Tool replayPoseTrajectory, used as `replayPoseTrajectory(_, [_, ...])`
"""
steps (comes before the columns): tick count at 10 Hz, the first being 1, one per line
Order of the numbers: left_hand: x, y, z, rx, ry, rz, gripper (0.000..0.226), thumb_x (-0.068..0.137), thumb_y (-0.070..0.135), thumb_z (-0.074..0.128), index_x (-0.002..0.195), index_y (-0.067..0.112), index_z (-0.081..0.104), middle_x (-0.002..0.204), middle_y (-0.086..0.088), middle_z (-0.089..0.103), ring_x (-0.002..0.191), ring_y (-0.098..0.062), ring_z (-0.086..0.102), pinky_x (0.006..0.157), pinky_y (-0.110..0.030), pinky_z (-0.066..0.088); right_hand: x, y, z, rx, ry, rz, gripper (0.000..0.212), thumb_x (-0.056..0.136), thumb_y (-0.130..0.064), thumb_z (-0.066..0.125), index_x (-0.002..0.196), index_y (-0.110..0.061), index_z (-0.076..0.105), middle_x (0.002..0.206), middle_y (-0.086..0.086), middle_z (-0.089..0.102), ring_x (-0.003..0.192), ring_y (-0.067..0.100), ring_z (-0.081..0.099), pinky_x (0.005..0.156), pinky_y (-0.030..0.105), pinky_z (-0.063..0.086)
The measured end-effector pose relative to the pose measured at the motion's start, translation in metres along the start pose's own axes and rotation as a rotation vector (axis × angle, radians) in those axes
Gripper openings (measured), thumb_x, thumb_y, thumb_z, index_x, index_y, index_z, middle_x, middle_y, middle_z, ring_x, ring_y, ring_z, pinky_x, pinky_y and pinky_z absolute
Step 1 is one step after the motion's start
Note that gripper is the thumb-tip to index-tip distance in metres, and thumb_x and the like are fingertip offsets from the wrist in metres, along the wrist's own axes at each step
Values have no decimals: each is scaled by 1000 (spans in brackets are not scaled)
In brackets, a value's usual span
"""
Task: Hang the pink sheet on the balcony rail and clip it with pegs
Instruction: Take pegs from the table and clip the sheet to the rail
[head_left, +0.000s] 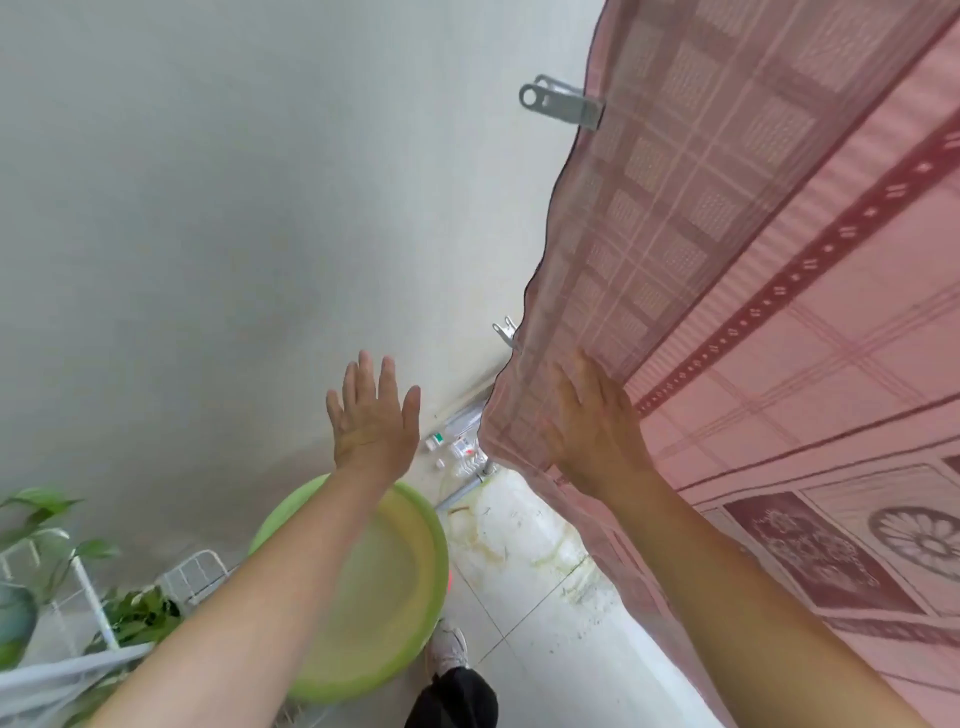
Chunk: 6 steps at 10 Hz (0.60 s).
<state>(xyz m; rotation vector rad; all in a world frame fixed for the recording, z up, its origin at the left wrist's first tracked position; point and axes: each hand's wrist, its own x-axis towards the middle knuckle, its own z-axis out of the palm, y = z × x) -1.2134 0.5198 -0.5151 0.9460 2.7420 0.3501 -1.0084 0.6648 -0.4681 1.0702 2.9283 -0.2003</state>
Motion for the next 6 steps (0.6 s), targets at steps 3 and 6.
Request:
replayPoseTrajectory(3, [-102,125,-160,23,237,300,60,103,47,21,156,20,10,165,-6,-2,151,-23,0,121,-48,3,-138,41,-162,-55,365,65,62,103,-44,35,156,-13,25,163,15,16,150,33,21,119,51,27])
replayPoseTrajectory(6, [-154,253,-268,-78,333,566,88,94,38,48,154,24,-16,160,-5,-29,149,-25,-19,121,-49,2,-248,38,-344,161,912,-35,62,100,-48,43,151,-13,34,156,12,33,141,24,34,112,40,32])
